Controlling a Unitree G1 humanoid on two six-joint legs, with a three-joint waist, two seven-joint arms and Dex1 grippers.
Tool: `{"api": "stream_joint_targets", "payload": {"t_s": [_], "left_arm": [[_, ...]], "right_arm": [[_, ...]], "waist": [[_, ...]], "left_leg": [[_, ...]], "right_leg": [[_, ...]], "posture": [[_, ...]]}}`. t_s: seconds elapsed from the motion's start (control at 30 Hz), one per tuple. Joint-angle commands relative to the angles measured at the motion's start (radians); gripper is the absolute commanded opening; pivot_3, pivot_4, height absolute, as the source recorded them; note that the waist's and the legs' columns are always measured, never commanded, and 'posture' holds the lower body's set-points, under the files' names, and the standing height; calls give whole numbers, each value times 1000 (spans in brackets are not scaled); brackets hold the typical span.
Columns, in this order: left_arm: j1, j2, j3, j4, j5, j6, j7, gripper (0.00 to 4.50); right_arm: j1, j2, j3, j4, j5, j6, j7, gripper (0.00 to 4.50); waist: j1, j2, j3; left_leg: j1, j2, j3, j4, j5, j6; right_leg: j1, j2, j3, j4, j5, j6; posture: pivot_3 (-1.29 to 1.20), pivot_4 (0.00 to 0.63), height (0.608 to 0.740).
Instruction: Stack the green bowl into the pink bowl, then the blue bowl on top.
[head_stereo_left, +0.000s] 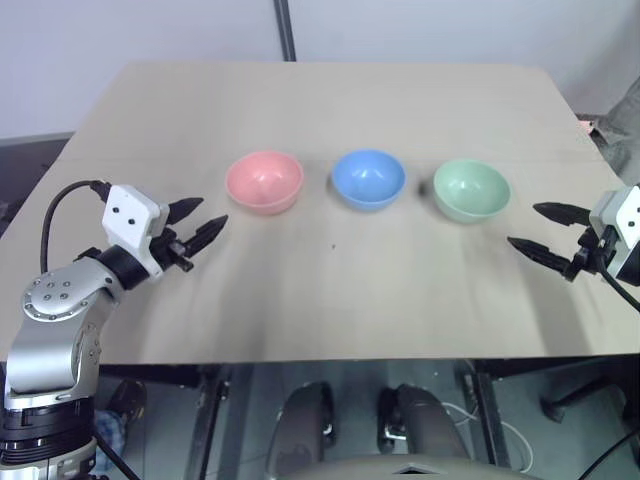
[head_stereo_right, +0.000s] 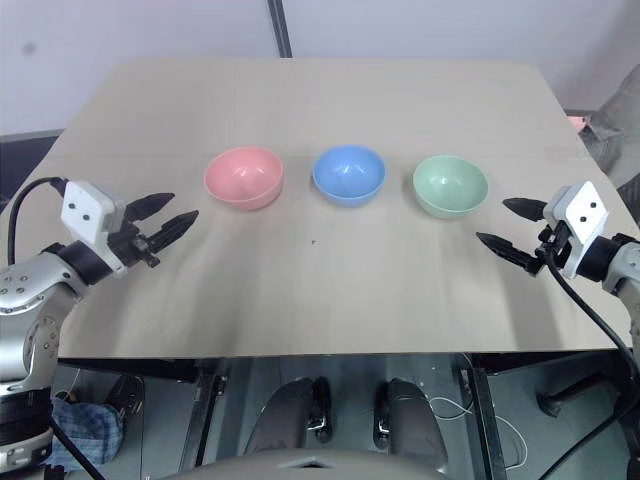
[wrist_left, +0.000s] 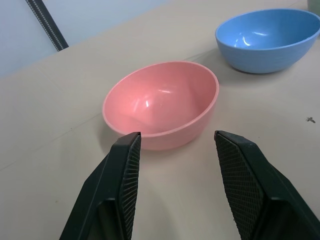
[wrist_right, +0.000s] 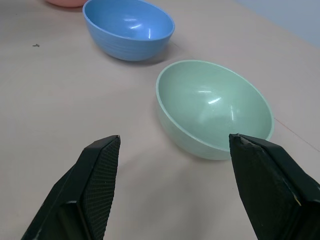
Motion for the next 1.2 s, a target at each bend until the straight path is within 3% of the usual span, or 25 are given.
{"api": "stream_joint_targets", "payload": {"t_s": [0.03, 0.93, 1.2], "left_arm": [[-11, 14, 8, -27, 2, -26, -5, 2481], [-39, 21, 0, -10, 15, -28, -32, 2481], [-104, 67, -60, 81, 80, -58, -57, 2481]], "right_arm": [[2, -14, -30, -25, 13, -18, 0, 3780], [13, 0, -25, -21, 18, -42, -7, 3780], [-46, 38, -3, -167, 158, 74, -33, 3780]], "waist": [[0, 0, 0], [2, 0, 0], [1, 0, 0]], "left_leg": [[0, 0, 0, 0, 0, 0], [0, 0, 0, 0, 0, 0], [0, 0, 0, 0, 0, 0]], "right_leg": [[0, 0, 0, 0, 0, 0], [0, 0, 0, 0, 0, 0], [0, 0, 0, 0, 0, 0]], "posture": [[0, 150, 740], [0, 150, 740], [0, 150, 740]]}}
